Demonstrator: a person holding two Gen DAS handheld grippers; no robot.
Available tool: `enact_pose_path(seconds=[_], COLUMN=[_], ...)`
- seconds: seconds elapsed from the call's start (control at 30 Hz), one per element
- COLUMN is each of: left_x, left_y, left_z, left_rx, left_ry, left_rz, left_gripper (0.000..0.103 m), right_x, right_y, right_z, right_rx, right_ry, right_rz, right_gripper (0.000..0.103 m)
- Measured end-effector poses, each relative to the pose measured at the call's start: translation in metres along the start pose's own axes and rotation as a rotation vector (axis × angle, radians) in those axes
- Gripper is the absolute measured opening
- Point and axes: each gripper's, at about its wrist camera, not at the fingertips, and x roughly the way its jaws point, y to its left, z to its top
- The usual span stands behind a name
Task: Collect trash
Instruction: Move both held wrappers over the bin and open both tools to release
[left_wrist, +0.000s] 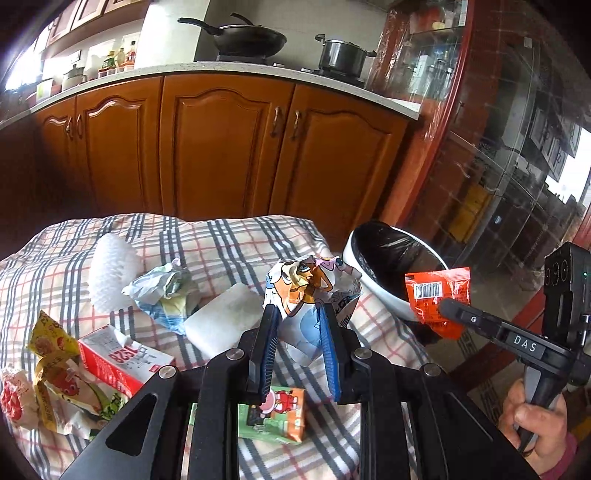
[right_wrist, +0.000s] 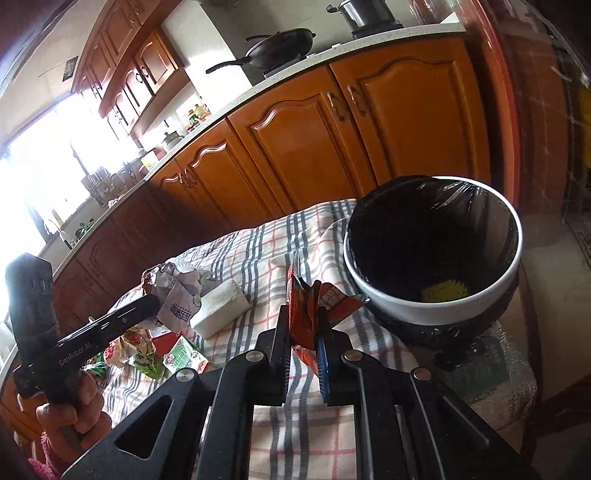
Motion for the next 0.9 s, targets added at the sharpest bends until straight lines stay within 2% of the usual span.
enact_pose_path(seconds=[0.53,0.9], left_x=[0.060,0.126], left_y=[-0.045,-0.084], left_z=[0.034,0.069], left_rx=[0.086,0.166], left_ry=[0.037,0.095], left_rz=[-0.073,-0.062], left_gripper=[0.021,0.022], right_x=[-0.004,0.012], right_y=[-0.045,-0.078], right_z=[0.026,0.055], right_rx=[0.039,0.026], right_ry=[-0.030,0.033], right_rz=[-0.079,-0.140], right_gripper=[0.012,0.012])
